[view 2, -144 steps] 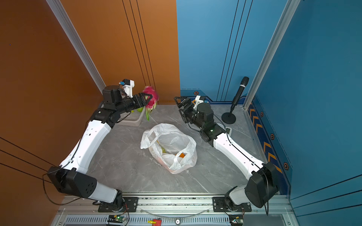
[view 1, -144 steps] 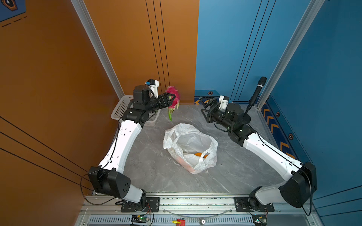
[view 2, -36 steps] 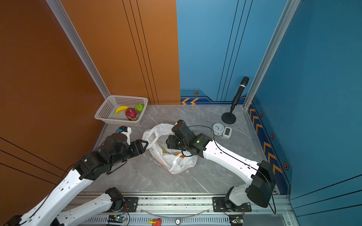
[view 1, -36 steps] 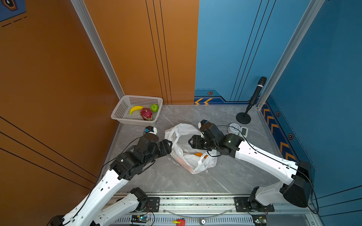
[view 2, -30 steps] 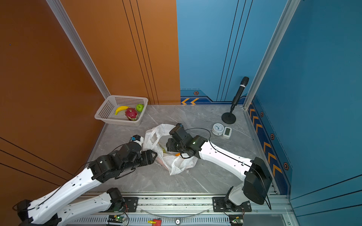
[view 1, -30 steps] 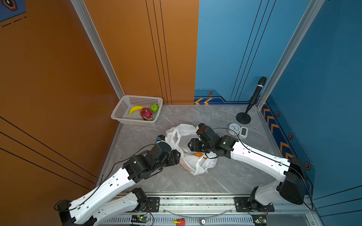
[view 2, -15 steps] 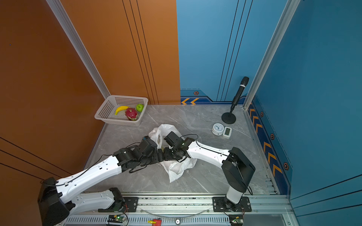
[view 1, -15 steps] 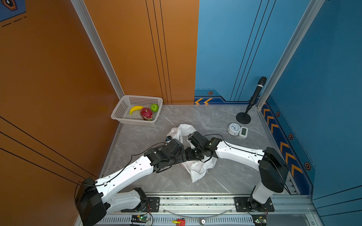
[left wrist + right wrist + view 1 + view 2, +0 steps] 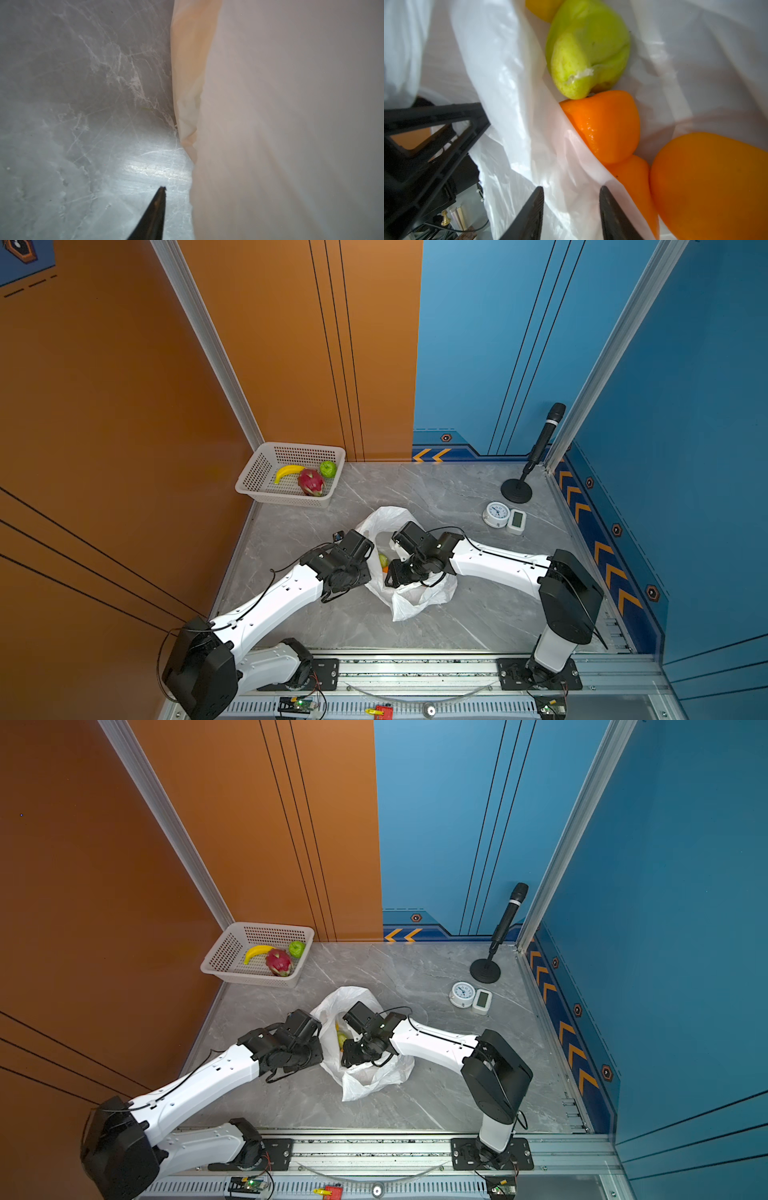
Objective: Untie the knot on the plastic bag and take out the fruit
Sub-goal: 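Hold the bag with the left gripper while the right gripper grasps the green pear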
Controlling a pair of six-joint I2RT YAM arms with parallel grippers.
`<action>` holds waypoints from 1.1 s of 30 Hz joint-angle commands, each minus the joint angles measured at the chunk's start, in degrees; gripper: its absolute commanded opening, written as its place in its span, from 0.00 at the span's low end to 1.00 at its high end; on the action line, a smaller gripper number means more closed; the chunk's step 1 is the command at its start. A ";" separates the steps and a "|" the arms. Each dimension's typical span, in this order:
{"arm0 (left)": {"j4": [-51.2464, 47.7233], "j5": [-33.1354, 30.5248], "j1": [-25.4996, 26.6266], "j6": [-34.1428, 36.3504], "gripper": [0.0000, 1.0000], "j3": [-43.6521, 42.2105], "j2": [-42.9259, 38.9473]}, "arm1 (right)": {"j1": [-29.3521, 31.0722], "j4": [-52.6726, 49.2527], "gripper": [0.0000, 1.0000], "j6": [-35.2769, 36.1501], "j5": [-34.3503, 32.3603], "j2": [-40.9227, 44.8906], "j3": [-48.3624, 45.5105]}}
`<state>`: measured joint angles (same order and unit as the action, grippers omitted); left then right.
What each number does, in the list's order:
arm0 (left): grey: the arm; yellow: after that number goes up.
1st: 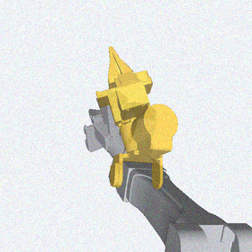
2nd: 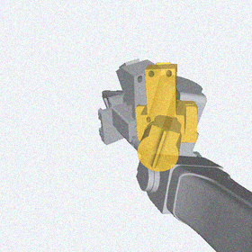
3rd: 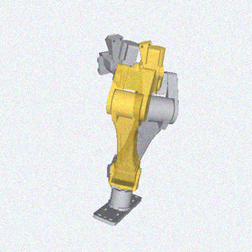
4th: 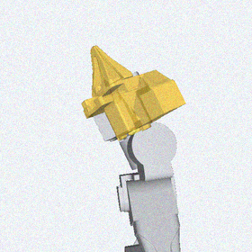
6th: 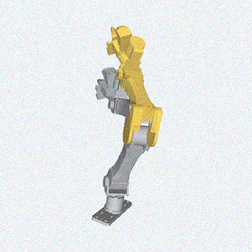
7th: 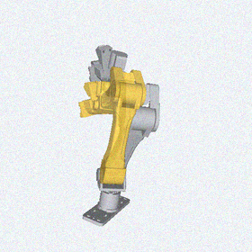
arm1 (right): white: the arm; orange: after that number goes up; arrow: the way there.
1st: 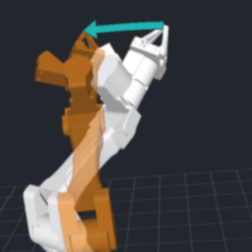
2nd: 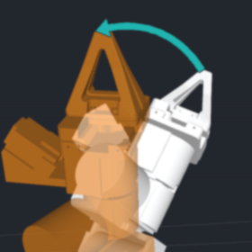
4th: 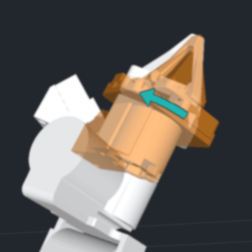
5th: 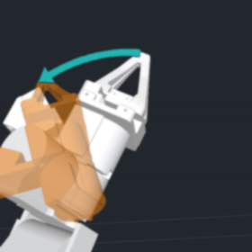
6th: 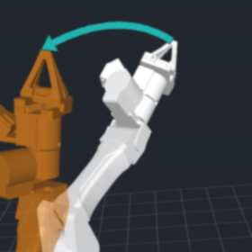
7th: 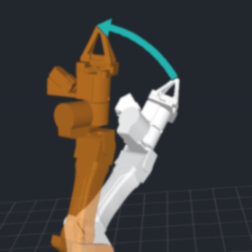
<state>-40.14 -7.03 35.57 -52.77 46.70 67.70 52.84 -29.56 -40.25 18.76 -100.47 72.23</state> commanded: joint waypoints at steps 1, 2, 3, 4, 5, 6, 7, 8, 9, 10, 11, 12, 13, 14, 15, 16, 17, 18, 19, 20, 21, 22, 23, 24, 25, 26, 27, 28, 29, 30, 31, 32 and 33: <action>-2.26 1.20 -0.80 2.58 0.21 -1.16 -1.46 | -0.96 -1.07 0.48 0.05 -5.77 2.16 2.45; -2.92 1.08 -0.93 2.59 0.16 -1.47 -1.73 | -1.24 -0.32 0.48 -0.60 -7.03 1.98 2.73; -3.50 0.91 -1.12 2.48 0.11 -1.87 -1.96 | -1.50 0.68 0.49 -1.39 -8.16 1.67 3.14; -3.99 0.89 -1.34 2.50 0.08 -2.27 -2.13 | -1.88 1.73 0.49 -2.19 -9.01 1.07 3.43; -4.45 0.79 -1.60 2.50 0.06 -2.60 -2.30 | -2.09 2.58 0.49 -2.75 -9.45 0.52 3.79; -5.21 0.50 -1.73 2.40 0.04 -2.75 -2.31 | -2.21 3.22 0.50 -3.19 -9.90 -0.42 4.47; -5.78 0.06 -1.69 2.42 0.03 -2.99 -2.30 | -2.30 3.36 0.51 -3.43 -10.14 -1.36 5.34; -6.37 -0.42 -1.88 2.33 0.02 -2.99 -2.23 | -2.37 3.37 0.51 -3.35 -10.12 -2.46 6.45; -6.99 -0.85 -1.98 2.16 0.02 -3.03 -2.14 | -2.32 3.28 0.53 -2.91 -9.93 -3.60 7.67; -7.06 -0.97 -2.18 2.15 0.01 -3.24 -2.14 | -2.30 3.30 0.53 -2.70 -9.77 -4.49 8.61; -7.14 -0.88 -2.36 2.00 0.01 -3.28 -2.14 | -2.30 3.65 0.55 -2.35 -9.27 -5.52 9.45; -7.08 -0.67 -2.44 1.81 0.01 -3.29 -2.14 | -2.31 4.28 0.57 -1.87 -8.40 -6.54 10.21; -7.07 -0.70 -2.57 1.71 0.01 -3.22 -2.05 | -2.33 4.59 0.60 -1.37 -7.71 -7.52 10.86; -7.05 -0.83 -2.64 1.71 0.01 -3.04 -2.05 | -2.30 4.45 0.63 -0.75 -7.23 -8.63 11.79; -7.11 -0.92 -2.65 1.71 0.01 -2.85 -2.05 | -2.30 4.27 0.65 0.07 -6.75 -9.84 12.88; -7.09 -1.01 -2.70 1.71 0.01 -2.75 -2.18 | -2.28 4.16 0.67 0.77 -6.46 -10.77 13.62; -7.08 -1.29 -2.71 1.71 0.01 -2.73 -2.37 | -2.18 4.05 0.70 1.68 -6.33 -11.71 14.36; -7.11 -1.49 -2.73 1.54 0.01 -2.83 -2.71 | -2.04 4.15 0.71 2.53 -6.35 -12.82 15.08; -7.13 -1.64 -2.80 1.33 0.01 -3.03 -3.04 | -2.02 4.15 0.73 3.43 -6.17 -13.76 15.78; -7.08 -1.74 -2.83 1.05 0.01 -3.34 -3.46 | -1.90 4.07 0.74 4.44 -6.10 -14.78 16.78; -7.10 -1.91 -2.86 0.80 0.01 -3.60 -3.86 | -1.78 3.79 0.75 5.39 -6.16 -15.92 17.86; -7.09 -1.90 -3.00 0.75 0.01 -3.77 -4.09 | -1.70 3.50 0.76 6.06 -6.18 -16.95 18.81; -7.12 -1.89 -3.03 0.74 0.01 -3.95 -4.39 | -1.65 3.29 0.76 6.75 -6.32 -17.95 19.67; -7.14 -1.68 -3.18 0.75 0.01 -4.16 -4.58 | -1.66 2.73 0.76 7.21 -6.43 -19.69 20.56; -7.13 -1.43 -3.46 0.82 0.01 -4.16 -4.85 | -1.54 2.42 0.77 7.69 -6.41 -20.80 21.02; -7.10 -1.32 -3.73 0.83 0.01 -4.16 -5.06 | -1.48 2.15 0.77 8.70 -6.31 -21.74 21.70; -7.08 -1.31 -3.97 0.91 0.01 -4.11 -5.27 | -1.36 1.82 0.78 10.21 -6.77 -22.45 22.04; -7.10 -1.43 -4.07 0.89 0.01 -4.16 -5.53 | -1.34 1.56 0.78 11.51 -7.21 -22.83 22.12; -7.13 -1.66 -4.19 0.91 0.02 -4.06 -5.78 | -1.38 1.65 0.79 13.13 -7.05 -23.38 22.07; -7.08 -1.75 -4.47 0.96 0.02 -4.00 -5.90 | -1.42 1.61 0.79 14.54 -6.33 -23.83 21.91; -7.14 -1.75 -4.65 1.07 0.02 -3.94 -6.00 | -1.59 1.49 0.80 15.43 -5.39 -24.23 21.90; -7.07 -1.70 -4.85 1.20 0.02 -3.82 -6.08 | -1.62 1.24 0.81 16.30 -4.00 -24.70 21.85; -7.06 -1.73 -5.18 1.58 0.02 -3.60 -5.92 | -1.61 0.89 0.83 17.26 -2.65 -25.00 21.82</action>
<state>-45.60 -7.31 31.22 -51.44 43.33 62.48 51.09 -25.91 -28.42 13.32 -124.27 93.17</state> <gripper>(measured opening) 0.046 0.818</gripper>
